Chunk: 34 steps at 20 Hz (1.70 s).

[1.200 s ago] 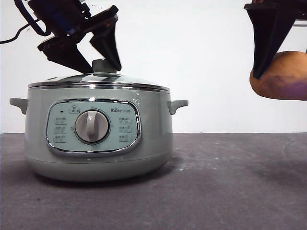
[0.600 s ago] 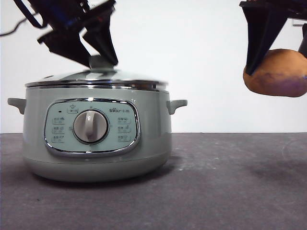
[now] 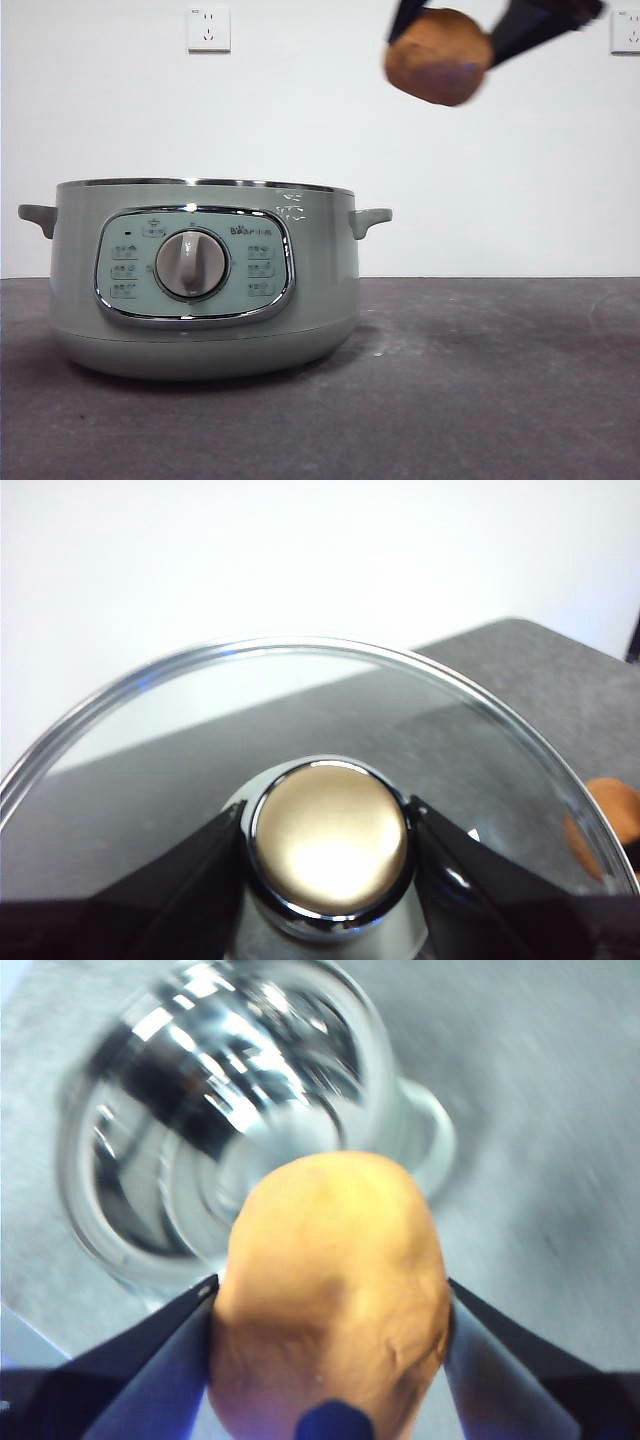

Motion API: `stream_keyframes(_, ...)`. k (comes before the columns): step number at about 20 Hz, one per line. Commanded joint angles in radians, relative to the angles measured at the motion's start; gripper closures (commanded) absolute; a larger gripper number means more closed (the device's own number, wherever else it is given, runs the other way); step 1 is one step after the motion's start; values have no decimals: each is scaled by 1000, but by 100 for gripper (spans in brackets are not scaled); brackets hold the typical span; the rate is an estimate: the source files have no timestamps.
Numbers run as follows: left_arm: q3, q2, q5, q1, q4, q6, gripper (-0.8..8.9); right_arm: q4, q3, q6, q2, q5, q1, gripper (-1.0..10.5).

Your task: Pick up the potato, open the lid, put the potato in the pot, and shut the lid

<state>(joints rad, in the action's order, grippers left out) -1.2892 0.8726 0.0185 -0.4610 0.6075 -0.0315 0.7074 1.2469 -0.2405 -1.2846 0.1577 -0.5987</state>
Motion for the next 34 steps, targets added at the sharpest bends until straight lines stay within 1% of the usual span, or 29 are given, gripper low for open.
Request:
stream_keyframes(1, -26, -70, 34, 2, -2, -23, 822, -5, 108, 42, -111, 1, -35, 958)
stream_keyframes(4, -28, -158, 61, 2, 40, -23, 822, 26, 278, 90, -283, 1, -85, 958)
stream_keyframes(10, -28, -249, 61, 2, 90, -21, 822, 86, 603, 207, -626, -11, -148, 958)
stream_keyframes(11, -28, -251, 61, 2, 98, -21, 822, 87, 645, 222, -679, -20, -153, 958)
stream_keyframes(12, -28, -251, 61, 2, 108, -21, 822, 86, 677, 245, -724, -50, -161, 958)
stream_keyframes(13, -28, -251, 61, 2, 117, -21, 822, 84, 699, 268, -761, -82, -167, 958)
stream_keyframes(14, -28, -251, 61, 2, 124, -21, 822, 79, 716, 280, -798, -97, -172, 958)
stream_keyframes(19, -28, -251, 61, 2, 127, -22, 822, 90, 724, 287, -898, -97, -177, 958)
stream_keyframes(24, -28, -244, 61, 2, 132, -22, 822, 122, 724, 295, -943, -97, -187, 958)
stream_keyframes(26, -28, -243, 61, 2, 140, -22, 822, 130, 724, 309, -948, -108, -189, 957)
stream_keyframes(27, -28, -240, 61, 2, 150, -22, 822, 124, 724, 325, -948, -108, -196, 938)
stream_keyframes(28, -28, -240, 61, 2, 156, -22, 822, 120, 724, 328, -948, -108, -199, 896)
stream_keyframes(30, -28, -240, 61, 2, 168, -22, 822, 117, 724, 327, -948, -114, -200, 560)
stream_keyframes(31, -28, -240, 63, 2, 174, -22, 822, 111, 724, 324, -948, -115, -203, 480)
stream_keyframes(34, -28, -240, 87, 2, 181, -22, 822, 103, 731, 317, -948, -113, -214, 470)
